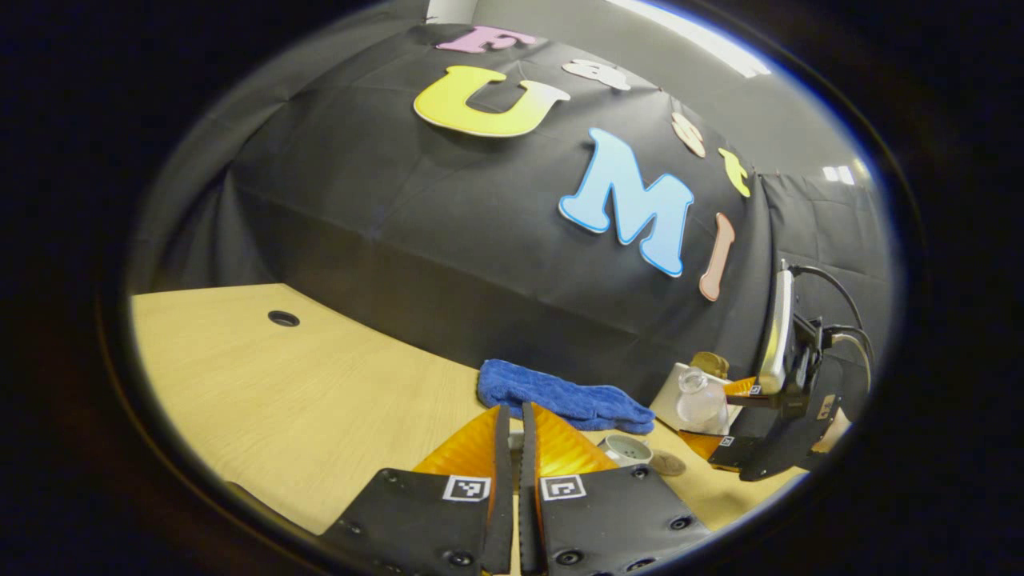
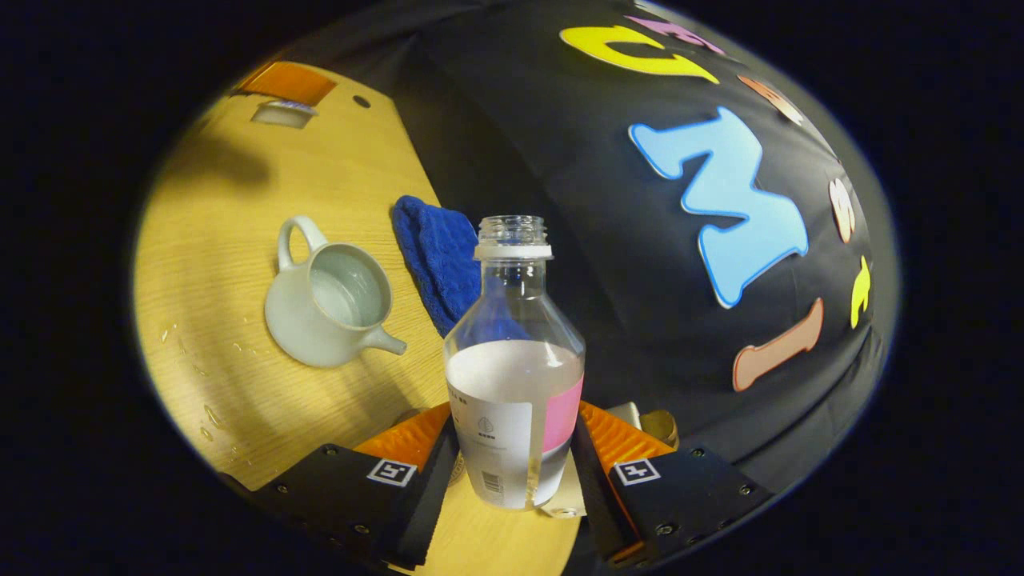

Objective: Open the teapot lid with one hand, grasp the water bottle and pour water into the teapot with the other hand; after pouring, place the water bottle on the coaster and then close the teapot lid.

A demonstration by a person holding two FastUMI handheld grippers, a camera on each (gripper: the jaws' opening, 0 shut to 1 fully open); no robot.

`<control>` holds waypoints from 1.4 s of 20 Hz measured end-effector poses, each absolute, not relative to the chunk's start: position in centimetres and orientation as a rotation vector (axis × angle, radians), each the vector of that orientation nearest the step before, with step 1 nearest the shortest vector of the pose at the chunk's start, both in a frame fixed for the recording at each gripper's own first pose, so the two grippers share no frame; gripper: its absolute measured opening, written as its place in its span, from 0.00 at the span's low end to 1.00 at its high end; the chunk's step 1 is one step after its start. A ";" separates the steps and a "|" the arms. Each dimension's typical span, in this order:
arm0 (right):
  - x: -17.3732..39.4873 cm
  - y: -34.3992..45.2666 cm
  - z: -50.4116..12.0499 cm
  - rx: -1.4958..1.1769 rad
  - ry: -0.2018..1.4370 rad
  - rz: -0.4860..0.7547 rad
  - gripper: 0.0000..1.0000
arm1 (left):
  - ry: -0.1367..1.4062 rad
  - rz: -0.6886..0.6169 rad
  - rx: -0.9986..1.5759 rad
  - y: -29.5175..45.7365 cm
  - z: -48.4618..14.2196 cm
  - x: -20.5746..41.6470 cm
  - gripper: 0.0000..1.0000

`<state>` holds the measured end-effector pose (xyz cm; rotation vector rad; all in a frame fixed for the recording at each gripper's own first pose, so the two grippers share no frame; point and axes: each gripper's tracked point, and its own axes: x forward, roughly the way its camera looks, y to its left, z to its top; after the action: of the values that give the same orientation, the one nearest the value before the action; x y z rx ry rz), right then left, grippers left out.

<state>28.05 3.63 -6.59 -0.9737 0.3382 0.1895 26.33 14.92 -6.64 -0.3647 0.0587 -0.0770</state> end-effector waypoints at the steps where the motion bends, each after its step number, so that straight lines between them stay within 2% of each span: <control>1: 28.2 3.3 -6.6 -0.912 0.343 0.187 0.75 | 0.060 -0.078 -0.359 14.8 -6.6 26.3 0.09; 6: 28.8 1.9 -7.9 -0.526 0.384 0.171 0.75 | 0.060 -0.087 -0.332 14.4 -6.5 26.4 0.09; 11: 29.9 1.4 -8.5 -0.247 0.350 0.147 0.75 | 0.060 -0.095 -0.327 14.3 -6.4 26.5 0.09; 12: 29.8 1.1 -8.3 -0.213 0.340 0.142 0.75 | 0.060 -0.094 -0.325 14.2 -6.5 26.4 0.12; 13: 29.7 1.1 -8.2 -0.187 0.326 0.138 0.75 | 0.061 -0.096 -0.323 14.2 -6.5 26.4 0.09; 18: 29.8 1.5 -8.4 -0.017 0.297 0.166 0.75 | 0.059 -0.095 -0.323 14.3 -6.3 26.4 0.12; 27: 30.2 0.9 -9.2 0.074 0.288 0.156 0.75 | 0.065 -0.096 -0.314 14.1 -6.4 26.4 0.12; 28: 30.0 1.0 -9.2 0.066 0.285 0.159 0.76 | 0.064 -0.097 -0.312 14.0 -6.4 26.5 0.09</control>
<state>29.99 1.01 -9.21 0.0655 0.2852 0.1589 26.48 13.99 -6.39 -0.3123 0.0640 -0.0967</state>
